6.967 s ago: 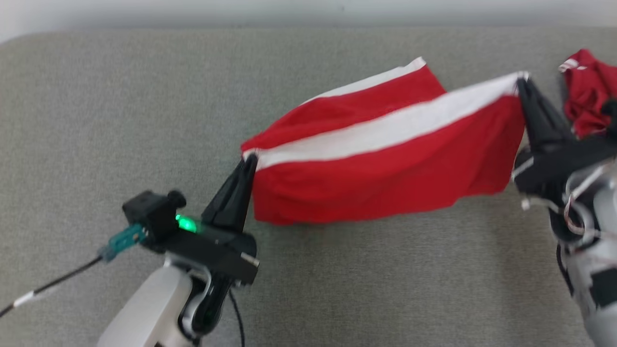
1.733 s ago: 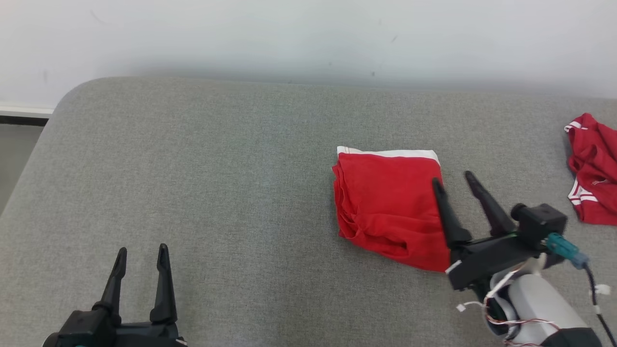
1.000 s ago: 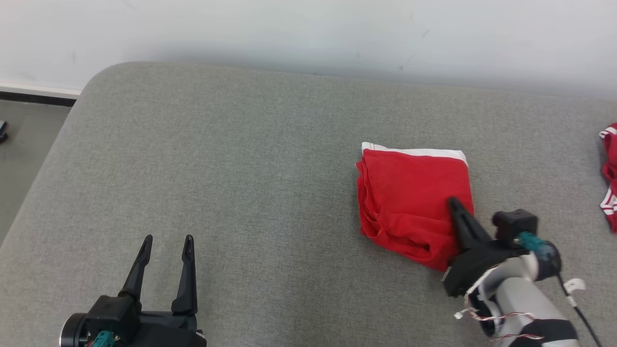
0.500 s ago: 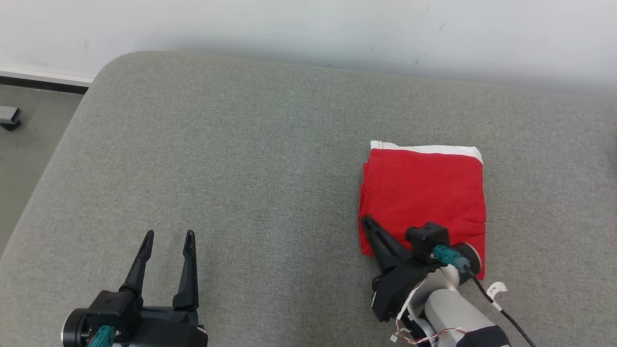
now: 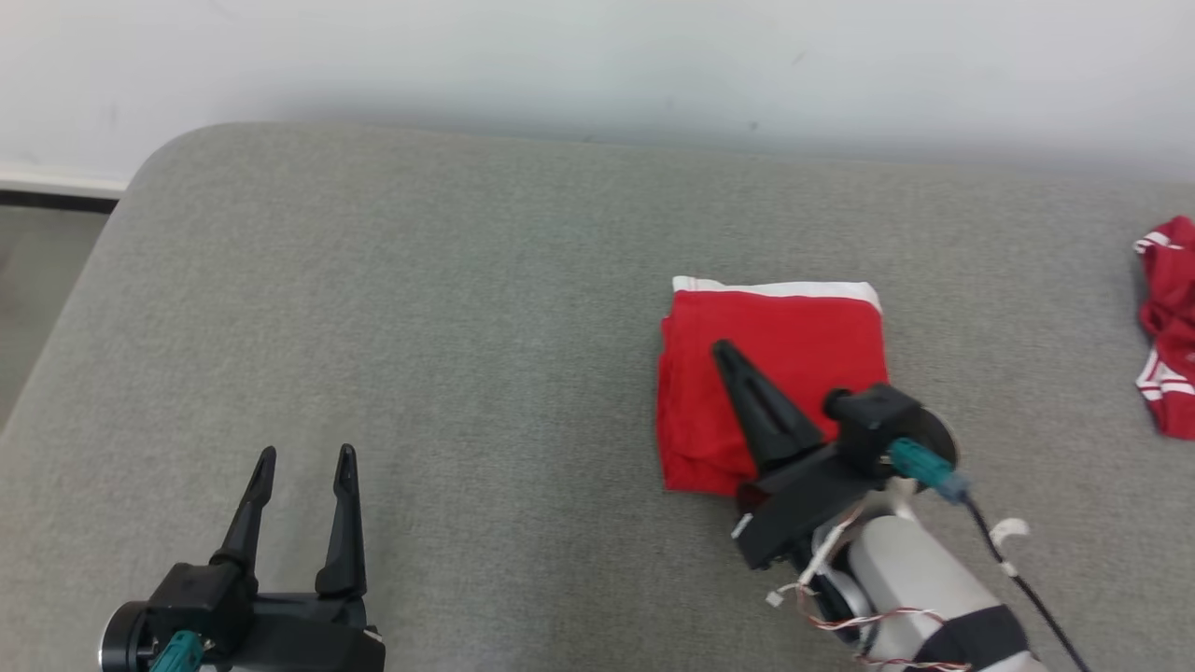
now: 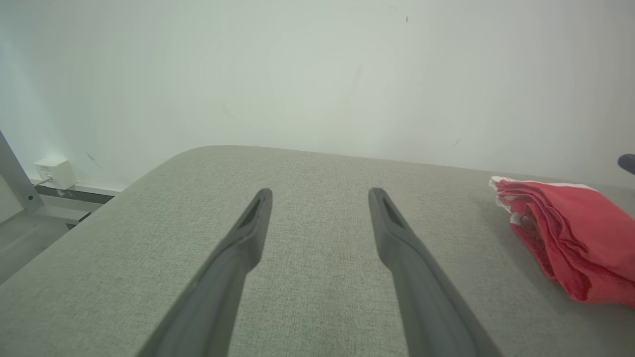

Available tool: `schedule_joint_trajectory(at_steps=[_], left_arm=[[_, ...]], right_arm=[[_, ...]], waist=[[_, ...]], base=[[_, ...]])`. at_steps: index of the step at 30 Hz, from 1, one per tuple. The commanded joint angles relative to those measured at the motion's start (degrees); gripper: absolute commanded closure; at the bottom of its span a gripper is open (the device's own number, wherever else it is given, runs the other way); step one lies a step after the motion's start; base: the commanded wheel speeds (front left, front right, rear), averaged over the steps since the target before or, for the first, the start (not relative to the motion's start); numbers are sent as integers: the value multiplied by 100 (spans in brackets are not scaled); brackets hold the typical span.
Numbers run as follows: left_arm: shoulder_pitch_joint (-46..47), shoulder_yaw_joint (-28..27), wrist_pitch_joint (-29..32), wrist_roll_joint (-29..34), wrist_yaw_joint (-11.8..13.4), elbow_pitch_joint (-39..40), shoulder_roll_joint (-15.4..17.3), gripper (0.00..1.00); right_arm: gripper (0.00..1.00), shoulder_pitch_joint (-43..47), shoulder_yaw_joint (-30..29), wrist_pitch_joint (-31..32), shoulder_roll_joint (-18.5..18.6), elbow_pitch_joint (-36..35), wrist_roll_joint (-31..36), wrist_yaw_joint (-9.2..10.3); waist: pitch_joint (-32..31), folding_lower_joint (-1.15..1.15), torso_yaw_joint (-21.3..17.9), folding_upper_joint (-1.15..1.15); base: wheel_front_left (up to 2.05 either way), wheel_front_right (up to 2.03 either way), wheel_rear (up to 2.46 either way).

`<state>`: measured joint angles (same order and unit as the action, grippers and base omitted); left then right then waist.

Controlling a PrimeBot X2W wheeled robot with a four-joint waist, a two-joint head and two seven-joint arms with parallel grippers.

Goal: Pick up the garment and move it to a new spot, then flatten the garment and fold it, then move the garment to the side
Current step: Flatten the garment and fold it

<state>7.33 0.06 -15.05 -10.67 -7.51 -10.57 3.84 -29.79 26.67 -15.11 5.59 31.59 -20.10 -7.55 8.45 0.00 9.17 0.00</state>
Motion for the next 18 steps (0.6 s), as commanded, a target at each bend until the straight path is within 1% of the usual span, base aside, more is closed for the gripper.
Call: schedule_joint_trajectory(at_steps=[1,6,10,18], left_arm=[[2,-16,-15,-9,7,-1,16,0],[-74,-83,-15,23,7,16,47,0],[-127,-112,-15,50,7,15,61,0],[-224,-149,-15,43,7,-34,121,0]], right_arm=[[100,108,-78,-1,74,-108,58,17],[100,455,-683,-1,285,-628,223,17],[100,806,-1206,0,388,-873,337,17],[100,1556,-1738,0,524,-1177,493,17]], waist=[[-103,0,-182,0],[-192,0,-470,0],[-250,0,-648,0],[-399,0,-864,0]], base=[[0,0,0],[0,0,0],[0,0,0],[0,0,0]])
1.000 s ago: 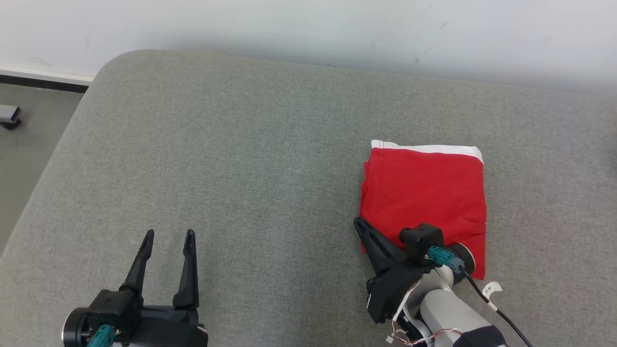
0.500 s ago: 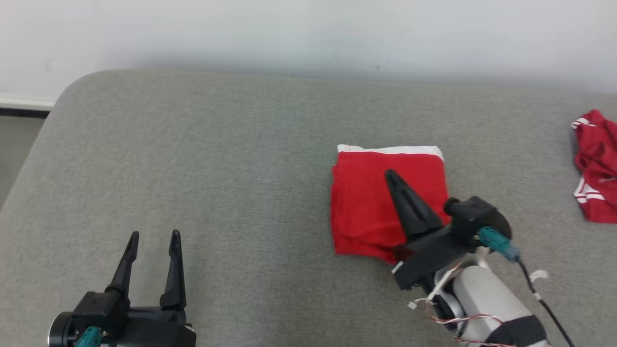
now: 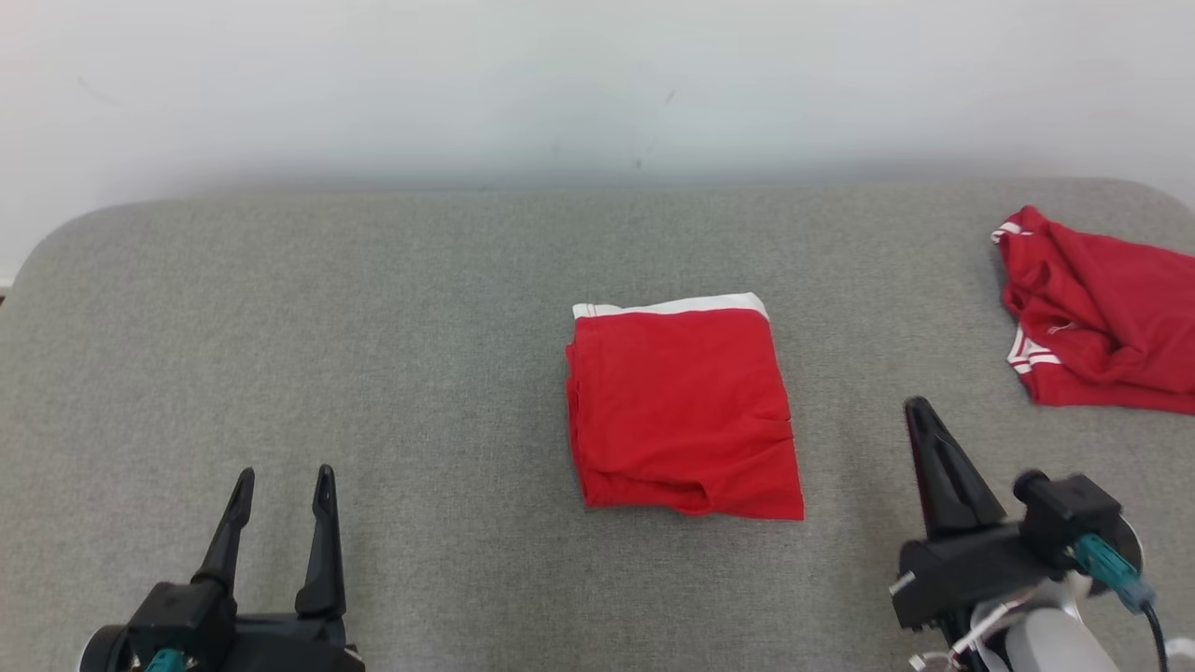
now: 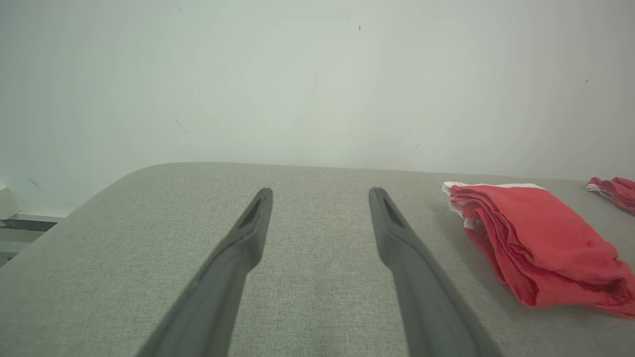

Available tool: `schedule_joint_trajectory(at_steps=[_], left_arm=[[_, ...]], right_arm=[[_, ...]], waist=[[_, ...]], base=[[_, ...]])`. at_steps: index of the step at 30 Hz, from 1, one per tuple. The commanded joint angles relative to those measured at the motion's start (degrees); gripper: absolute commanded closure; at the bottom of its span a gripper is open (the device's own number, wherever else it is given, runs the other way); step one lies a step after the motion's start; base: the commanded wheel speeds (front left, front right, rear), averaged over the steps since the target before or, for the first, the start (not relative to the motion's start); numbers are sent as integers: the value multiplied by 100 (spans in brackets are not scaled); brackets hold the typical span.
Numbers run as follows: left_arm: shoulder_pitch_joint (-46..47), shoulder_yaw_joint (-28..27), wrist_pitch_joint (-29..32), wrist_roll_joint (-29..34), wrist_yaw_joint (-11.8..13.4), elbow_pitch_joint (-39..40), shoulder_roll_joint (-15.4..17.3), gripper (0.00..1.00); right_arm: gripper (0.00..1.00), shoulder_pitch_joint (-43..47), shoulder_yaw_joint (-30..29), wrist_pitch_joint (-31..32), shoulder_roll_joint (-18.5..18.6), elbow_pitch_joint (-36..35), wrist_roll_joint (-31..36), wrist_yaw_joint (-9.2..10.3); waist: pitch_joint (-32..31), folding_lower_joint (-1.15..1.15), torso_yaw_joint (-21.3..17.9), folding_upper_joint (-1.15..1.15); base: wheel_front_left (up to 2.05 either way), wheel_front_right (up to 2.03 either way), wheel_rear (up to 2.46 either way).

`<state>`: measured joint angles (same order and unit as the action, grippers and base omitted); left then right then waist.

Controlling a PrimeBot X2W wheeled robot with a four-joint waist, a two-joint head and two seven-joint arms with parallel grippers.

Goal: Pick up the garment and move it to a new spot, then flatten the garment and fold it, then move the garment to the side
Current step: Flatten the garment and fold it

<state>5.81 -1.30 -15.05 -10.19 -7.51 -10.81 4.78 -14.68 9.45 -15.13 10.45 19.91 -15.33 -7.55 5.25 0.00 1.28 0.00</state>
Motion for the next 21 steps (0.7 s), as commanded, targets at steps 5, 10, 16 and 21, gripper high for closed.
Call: schedule_joint_trajectory(at_steps=[5,10,16,21], left_arm=[[-201,-50,-15,-20,7,-3,55,0],[-413,-23,-15,9,7,-10,59,0],[-591,-26,-15,-4,7,3,59,0],[-712,-85,-15,-27,7,73,81,0]], right_arm=[[55,456,-277,2,-28,-171,40,17],[0,747,-482,2,-171,-279,125,17],[0,1036,-640,2,-289,-489,170,17],[0,1251,-737,2,-370,-711,99,18]], waist=[[-191,0,-170,0],[-320,0,-192,0],[-444,0,-137,0],[-519,0,-95,0]], base=[[0,0,0],[0,0,0],[0,0,0],[0,0,0]])
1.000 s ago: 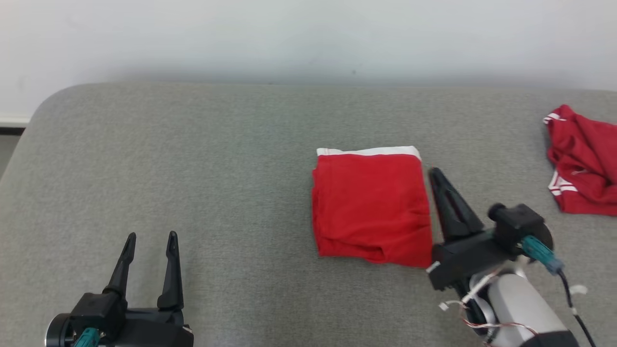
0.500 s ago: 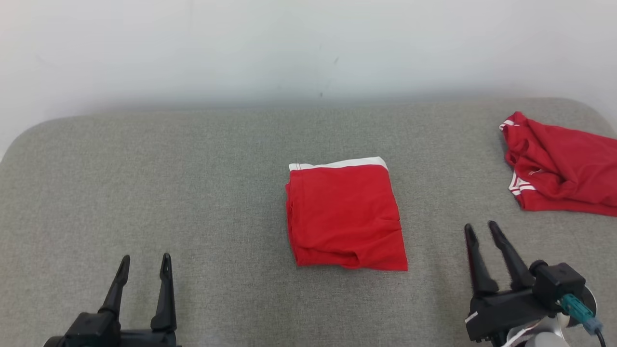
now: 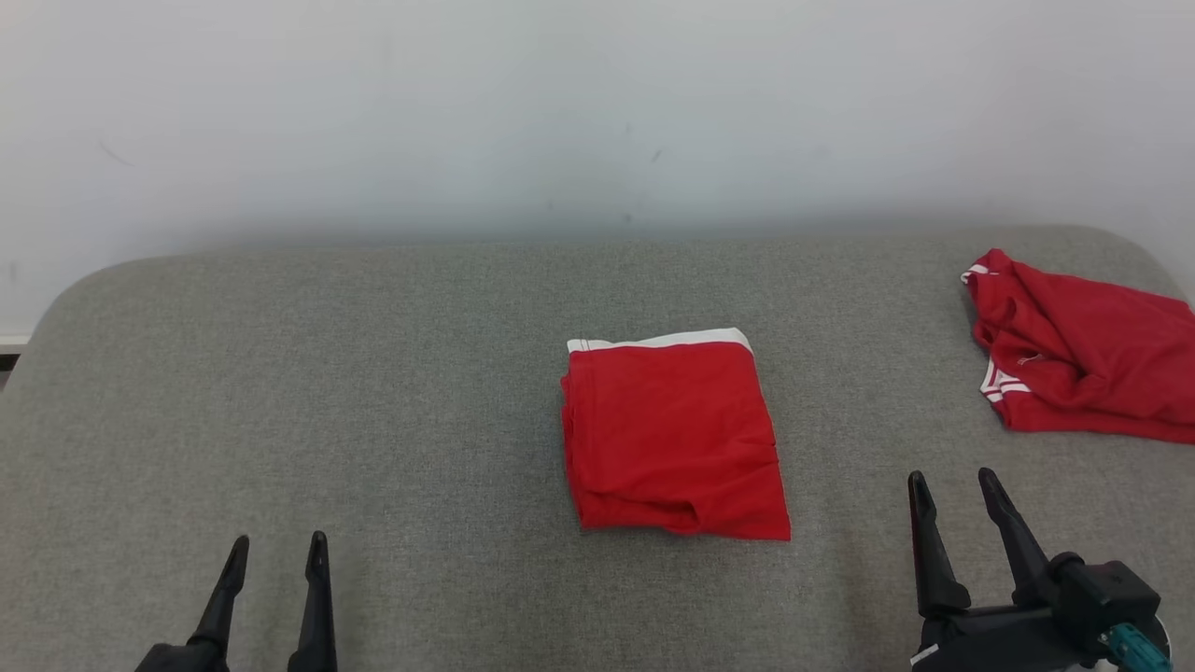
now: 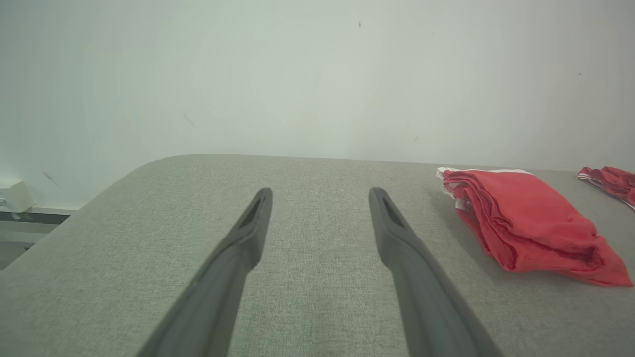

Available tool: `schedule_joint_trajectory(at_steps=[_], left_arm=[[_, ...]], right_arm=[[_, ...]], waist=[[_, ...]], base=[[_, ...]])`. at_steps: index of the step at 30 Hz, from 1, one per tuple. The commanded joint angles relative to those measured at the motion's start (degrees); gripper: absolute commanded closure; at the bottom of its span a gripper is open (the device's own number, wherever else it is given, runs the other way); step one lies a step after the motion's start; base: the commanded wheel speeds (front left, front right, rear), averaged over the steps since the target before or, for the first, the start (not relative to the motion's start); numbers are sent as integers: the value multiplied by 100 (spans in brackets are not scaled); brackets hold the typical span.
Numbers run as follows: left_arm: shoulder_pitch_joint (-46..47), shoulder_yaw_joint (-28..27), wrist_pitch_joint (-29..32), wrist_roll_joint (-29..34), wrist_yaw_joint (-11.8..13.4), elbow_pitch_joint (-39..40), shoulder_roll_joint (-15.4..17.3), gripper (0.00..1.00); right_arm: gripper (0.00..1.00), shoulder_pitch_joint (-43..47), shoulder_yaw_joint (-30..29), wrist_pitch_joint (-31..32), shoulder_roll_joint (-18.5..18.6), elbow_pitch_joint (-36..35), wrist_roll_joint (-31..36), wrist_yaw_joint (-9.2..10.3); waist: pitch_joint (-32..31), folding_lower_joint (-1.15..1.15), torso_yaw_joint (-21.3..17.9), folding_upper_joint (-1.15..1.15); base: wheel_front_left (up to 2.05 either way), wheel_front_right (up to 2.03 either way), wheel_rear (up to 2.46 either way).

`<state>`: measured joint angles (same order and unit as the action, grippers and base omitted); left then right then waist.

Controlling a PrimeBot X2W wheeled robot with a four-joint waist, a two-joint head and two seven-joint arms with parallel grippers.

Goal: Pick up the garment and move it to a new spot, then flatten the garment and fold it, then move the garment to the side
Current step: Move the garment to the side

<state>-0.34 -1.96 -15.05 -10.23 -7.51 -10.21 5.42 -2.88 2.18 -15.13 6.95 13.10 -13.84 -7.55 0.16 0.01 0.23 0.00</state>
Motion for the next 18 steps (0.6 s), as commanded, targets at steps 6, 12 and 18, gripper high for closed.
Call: schedule_joint_trajectory(at_steps=[6,12,18], left_arm=[[-217,-41,-15,51,7,107,-53,0],[-285,-78,-15,92,7,208,-85,0],[-328,-90,-15,118,7,260,-92,0]], right_arm=[[0,201,0,2,-32,-142,18,18],[0,310,11,6,-64,-208,65,18],[0,313,-4,27,-79,-235,87,18]], waist=[[-47,-1,33,0],[-84,-1,50,0],[-91,-1,66,0]], base=[[0,0,0],[0,0,0],[0,0,0]])
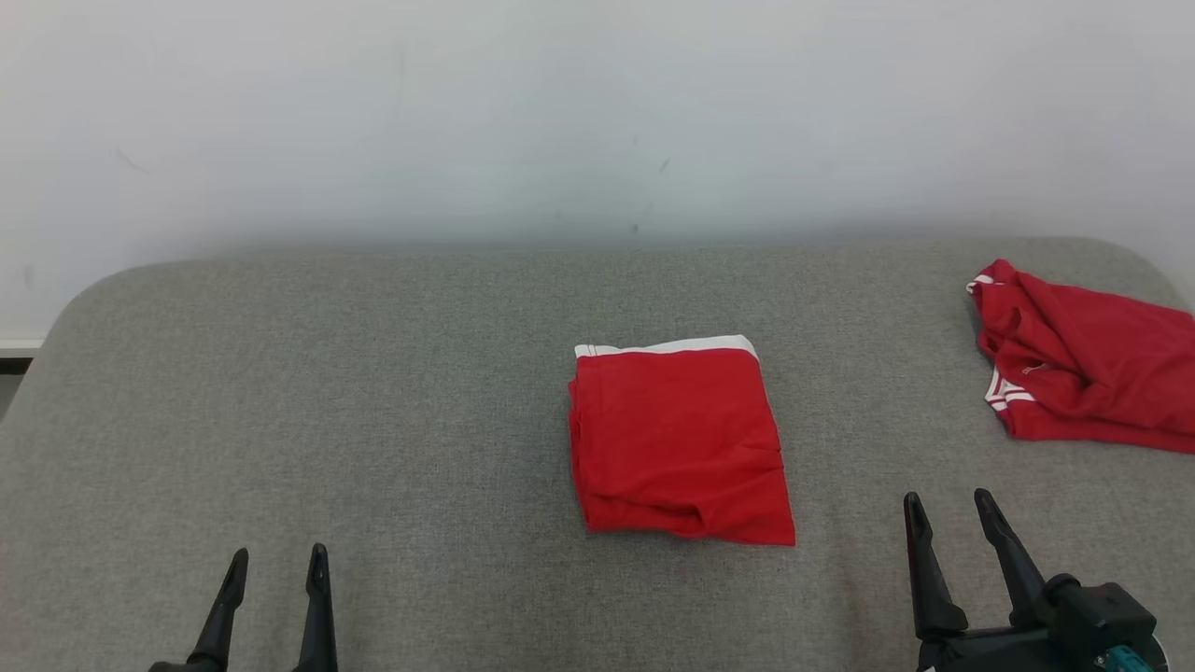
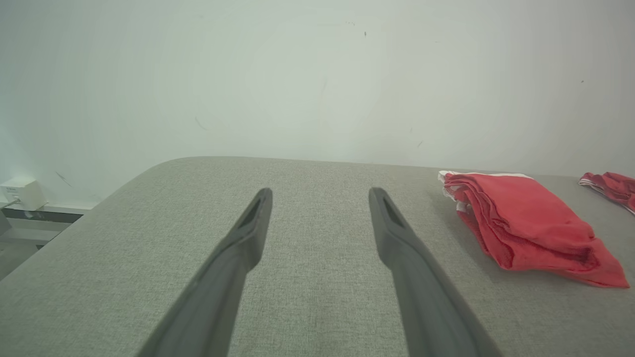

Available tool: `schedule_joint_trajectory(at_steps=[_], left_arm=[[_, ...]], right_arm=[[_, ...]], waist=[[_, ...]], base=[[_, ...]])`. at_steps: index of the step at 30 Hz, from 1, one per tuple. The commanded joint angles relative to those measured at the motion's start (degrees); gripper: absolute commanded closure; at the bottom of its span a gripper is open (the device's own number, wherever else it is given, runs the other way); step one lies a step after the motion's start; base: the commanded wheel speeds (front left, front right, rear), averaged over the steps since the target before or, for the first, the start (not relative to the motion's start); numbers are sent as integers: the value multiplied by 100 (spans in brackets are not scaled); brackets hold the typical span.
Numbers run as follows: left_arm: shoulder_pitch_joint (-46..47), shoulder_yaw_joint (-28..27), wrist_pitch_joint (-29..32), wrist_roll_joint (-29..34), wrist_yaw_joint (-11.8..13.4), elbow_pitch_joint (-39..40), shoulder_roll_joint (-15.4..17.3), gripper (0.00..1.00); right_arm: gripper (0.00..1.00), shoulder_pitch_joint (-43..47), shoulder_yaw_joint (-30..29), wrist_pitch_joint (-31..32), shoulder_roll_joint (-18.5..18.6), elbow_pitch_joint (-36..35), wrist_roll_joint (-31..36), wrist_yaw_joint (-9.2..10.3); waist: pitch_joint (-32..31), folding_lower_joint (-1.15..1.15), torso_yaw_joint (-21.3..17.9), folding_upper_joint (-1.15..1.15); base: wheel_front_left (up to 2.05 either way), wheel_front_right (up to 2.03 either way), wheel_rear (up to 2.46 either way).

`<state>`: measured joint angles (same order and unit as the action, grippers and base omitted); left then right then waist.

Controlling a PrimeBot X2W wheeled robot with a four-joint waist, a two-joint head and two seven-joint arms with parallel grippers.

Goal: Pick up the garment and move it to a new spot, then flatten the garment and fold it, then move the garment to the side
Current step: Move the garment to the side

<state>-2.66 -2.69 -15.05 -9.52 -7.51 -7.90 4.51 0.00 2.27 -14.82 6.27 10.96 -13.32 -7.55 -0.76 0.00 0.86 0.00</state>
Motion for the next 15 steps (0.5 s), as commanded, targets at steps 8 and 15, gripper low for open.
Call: schedule_joint_trajectory(at_steps=[8,15], left_arm=[[-102,-30,-15,69,7,56,-11,0],[-118,-42,-15,97,7,63,-27,0]], right_arm=[[0,50,-20,7,-32,-29,54,18],[0,80,-35,11,-44,13,52,18]], waist=[[-7,0,16,0],[-14,0,36,0]], base=[[0,0,0],[0,0,0]])
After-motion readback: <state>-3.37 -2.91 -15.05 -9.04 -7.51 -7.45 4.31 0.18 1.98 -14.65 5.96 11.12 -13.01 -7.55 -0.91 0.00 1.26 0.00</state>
